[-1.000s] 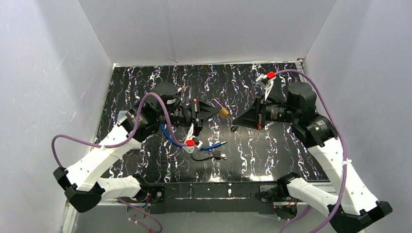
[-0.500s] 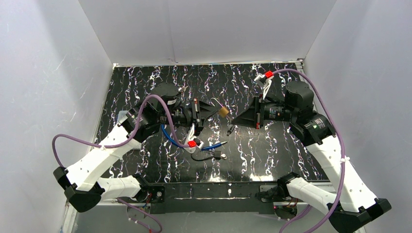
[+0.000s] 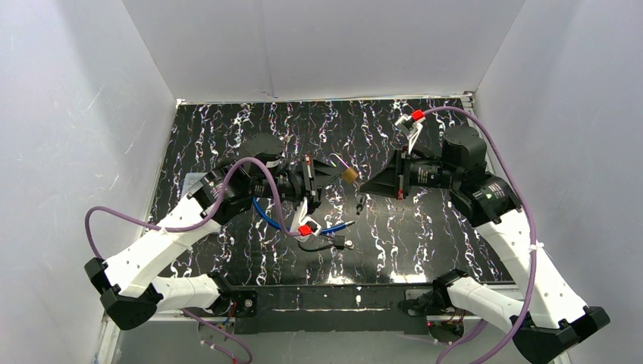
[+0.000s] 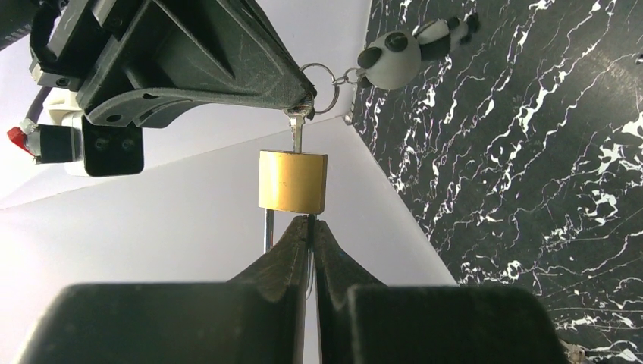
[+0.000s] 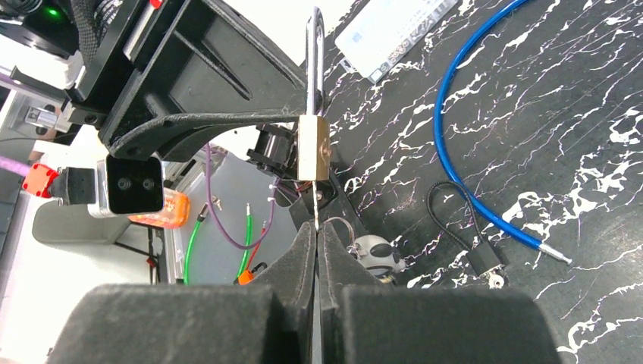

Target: Unlock with the key

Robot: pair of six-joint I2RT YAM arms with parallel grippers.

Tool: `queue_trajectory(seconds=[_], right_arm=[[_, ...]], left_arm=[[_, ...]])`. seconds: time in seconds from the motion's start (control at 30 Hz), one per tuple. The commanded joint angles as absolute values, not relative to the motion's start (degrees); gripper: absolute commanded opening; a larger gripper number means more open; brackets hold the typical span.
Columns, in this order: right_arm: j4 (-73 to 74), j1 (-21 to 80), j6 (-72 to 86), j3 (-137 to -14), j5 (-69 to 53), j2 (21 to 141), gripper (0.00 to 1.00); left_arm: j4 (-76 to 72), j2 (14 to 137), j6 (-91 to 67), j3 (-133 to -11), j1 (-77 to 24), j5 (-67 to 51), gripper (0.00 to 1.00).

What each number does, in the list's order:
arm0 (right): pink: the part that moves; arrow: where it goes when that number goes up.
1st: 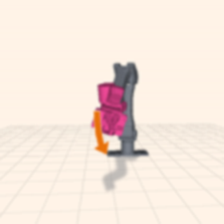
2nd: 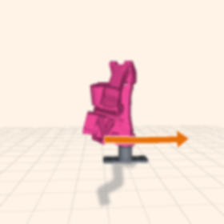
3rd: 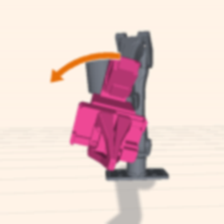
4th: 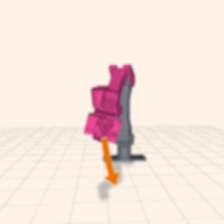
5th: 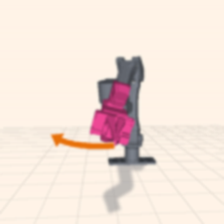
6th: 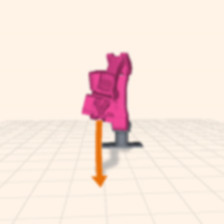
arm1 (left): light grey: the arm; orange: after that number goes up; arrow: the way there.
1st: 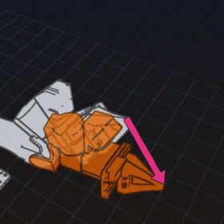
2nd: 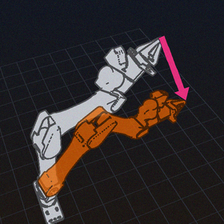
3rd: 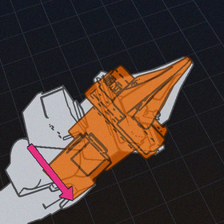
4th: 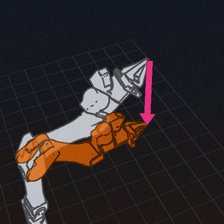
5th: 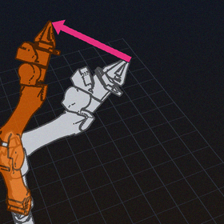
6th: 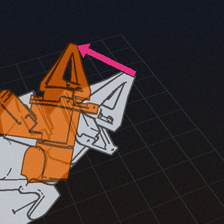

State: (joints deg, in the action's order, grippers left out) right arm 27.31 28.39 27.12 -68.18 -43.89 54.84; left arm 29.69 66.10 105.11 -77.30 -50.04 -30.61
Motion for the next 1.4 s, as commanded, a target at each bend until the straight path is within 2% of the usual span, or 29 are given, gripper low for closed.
queue_trajectory(seconds=[0.0,0.33,0.7,0.77,0.83,0.9,1.0,1.03,1.1,1.37], right_arm=[[24.2,29.2,28.4,-69.4,-39.2,55.1,0.01],[17.6,33.2,30.3,-64.7,-30.7,52.9,0.01],[5.5,33.7,34.9,-58.8,-30.5,51.2,0.01],[4.4,33.7,34.8,-57.7,-30.0,50.2,0.01],[4.0,33.7,34.6,-56.5,-29.4,49.0,0.01],[4.1,33.7,34.1,-55.9,-29.3,48.0,0.01],[3.4,33.7,34.1,-54.3,-29.3,46.3,0.01],[2.7,33.7,34.4,-53.7,-29.3,45.9,0.01],[1.9,33.7,34.8,-52.7,-29.3,45.2,0.01],[3.7,33.7,32.2,-53.1,-31.7,44.7,0.01]], left_arm=[[30.8,66.3,106.7,-76.9,-51.3,-29.7,0.00],[29.5,67.8,100.6,-78.8,-56.2,-20.2,0.00],[29.0,68.0,100.5,-79.4,-58.8,-19.8,0.00],[29.3,68.0,98.8,-80.1,-58.9,-19.9,0.08],[30.2,67.8,97.1,-80.6,-59.0,-20.3,0.24],[31.0,67.7,95.0,-81.0,-59.2,-20.6,0.44],[31.8,67.5,93.2,-81.4,-59.3,-21.0,0.83],[32.2,67.4,92.7,-81.7,-59.4,-21.2,0.92],[33.9,67.6,91.6,-82.9,-59.4,-21.5,0.98],[41.7,73.3,82.8,-94.3,-57.3,-20.8,0.98]])
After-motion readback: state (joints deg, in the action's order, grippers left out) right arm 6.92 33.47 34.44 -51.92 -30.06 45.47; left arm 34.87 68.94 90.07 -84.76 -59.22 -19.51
